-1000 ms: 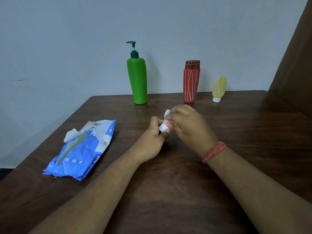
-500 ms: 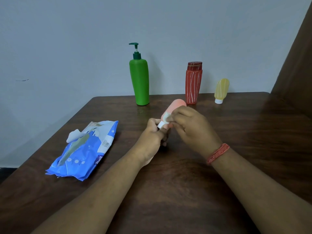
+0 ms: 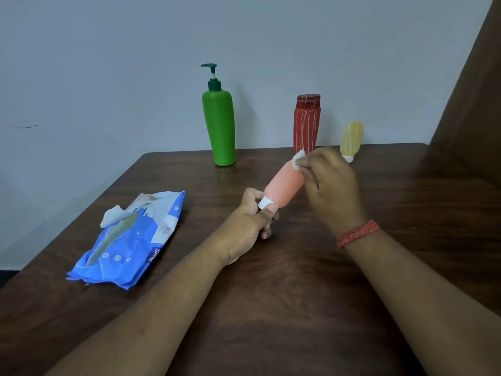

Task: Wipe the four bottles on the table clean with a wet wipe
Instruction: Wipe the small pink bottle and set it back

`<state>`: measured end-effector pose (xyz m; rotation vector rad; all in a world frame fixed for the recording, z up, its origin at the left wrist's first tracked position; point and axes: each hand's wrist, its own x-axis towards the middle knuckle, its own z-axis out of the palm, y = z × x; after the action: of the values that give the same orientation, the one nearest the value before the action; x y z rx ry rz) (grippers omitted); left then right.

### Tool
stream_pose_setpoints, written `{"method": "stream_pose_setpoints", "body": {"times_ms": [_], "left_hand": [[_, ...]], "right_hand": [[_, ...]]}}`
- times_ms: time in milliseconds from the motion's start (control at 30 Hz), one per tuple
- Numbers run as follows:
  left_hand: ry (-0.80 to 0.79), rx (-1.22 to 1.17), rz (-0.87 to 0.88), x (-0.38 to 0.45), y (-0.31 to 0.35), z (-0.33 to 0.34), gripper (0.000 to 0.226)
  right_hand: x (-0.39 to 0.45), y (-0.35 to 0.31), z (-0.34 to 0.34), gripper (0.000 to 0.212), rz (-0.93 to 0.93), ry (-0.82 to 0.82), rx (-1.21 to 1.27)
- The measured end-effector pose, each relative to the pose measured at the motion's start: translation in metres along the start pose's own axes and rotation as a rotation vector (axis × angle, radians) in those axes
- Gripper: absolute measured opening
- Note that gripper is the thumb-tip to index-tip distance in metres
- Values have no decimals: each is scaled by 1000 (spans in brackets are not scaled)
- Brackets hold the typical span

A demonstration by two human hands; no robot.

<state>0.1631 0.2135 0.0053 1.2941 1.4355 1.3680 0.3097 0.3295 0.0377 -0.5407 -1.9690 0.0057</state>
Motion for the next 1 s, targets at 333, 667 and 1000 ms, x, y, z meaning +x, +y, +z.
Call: {"method": "stream_pose_setpoints", "body": {"times_ms": [333, 667, 1000], "left_hand": [[74, 462, 105, -6, 11, -3, 15], [135, 518, 47, -5, 12, -4, 19], [158, -507, -28, -4, 16, -1, 10]], "right_hand": [[-6, -37, 8, 35, -308, -426, -75], [5, 6, -9, 29, 100, -254, -127], [-2, -8, 8, 17, 812, -86, 964]]}}
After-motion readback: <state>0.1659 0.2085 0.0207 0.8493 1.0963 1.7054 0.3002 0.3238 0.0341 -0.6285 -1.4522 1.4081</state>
